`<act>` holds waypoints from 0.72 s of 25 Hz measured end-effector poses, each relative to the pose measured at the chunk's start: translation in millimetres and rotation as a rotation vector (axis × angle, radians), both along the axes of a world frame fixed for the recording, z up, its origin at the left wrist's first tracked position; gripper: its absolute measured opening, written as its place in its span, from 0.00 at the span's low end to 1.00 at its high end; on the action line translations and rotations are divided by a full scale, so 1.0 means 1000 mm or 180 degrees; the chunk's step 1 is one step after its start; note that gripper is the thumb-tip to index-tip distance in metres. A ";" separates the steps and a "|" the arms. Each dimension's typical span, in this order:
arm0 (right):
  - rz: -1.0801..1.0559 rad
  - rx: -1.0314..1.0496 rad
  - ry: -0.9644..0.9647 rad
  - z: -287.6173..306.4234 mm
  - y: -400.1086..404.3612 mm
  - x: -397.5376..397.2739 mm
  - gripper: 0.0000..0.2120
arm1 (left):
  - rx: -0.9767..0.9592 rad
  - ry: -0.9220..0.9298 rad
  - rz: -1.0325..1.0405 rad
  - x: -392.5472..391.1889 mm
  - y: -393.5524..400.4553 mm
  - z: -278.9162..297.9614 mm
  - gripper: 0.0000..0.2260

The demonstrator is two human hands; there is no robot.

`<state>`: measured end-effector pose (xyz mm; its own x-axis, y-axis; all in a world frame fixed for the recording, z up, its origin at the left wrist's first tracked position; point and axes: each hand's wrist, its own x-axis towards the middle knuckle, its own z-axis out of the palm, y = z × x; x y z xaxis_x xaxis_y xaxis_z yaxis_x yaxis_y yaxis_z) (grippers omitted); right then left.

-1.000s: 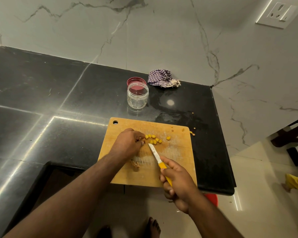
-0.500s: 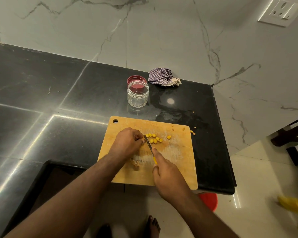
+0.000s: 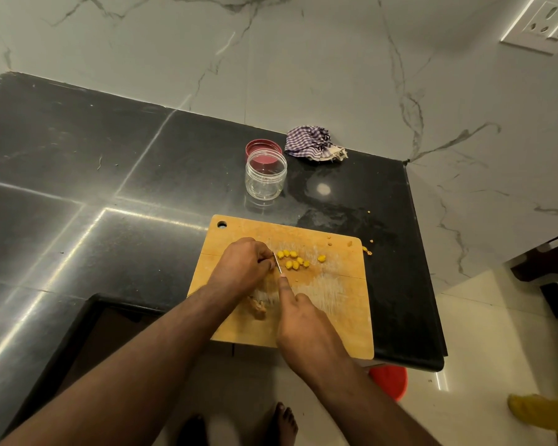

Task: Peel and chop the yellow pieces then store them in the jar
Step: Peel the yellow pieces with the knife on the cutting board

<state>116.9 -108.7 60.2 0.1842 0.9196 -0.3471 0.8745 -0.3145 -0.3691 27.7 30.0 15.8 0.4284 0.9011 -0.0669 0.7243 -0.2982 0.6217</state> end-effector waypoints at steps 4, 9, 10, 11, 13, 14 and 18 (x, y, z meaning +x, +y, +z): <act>-0.0049 -0.0135 0.0059 -0.003 0.014 0.004 0.34 | 0.0011 -0.0002 -0.0004 0.000 0.000 0.000 0.08; -0.0078 0.0055 0.0235 -0.011 -0.013 0.006 0.33 | -0.0053 -0.0043 0.0120 0.002 -0.001 0.001 0.09; -0.0100 0.0073 0.0288 -0.013 -0.021 0.006 0.33 | -0.0065 -0.0036 0.0121 0.002 -0.001 0.001 0.10; -0.0136 0.0090 0.0323 -0.014 -0.029 0.006 0.33 | -0.0072 -0.0030 0.0119 0.002 -0.001 0.001 0.10; -0.0232 0.0226 0.0366 -0.016 -0.039 0.010 0.31 | -0.0103 -0.0008 0.0109 0.002 0.000 0.001 0.11; -0.0273 0.0360 0.0404 -0.015 -0.041 0.012 0.29 | -0.0127 0.0012 0.0106 0.002 -0.001 0.001 0.12; -0.0374 0.0630 0.0604 -0.008 -0.033 0.021 0.28 | -0.0130 0.0007 0.0081 -0.002 -0.003 -0.003 0.15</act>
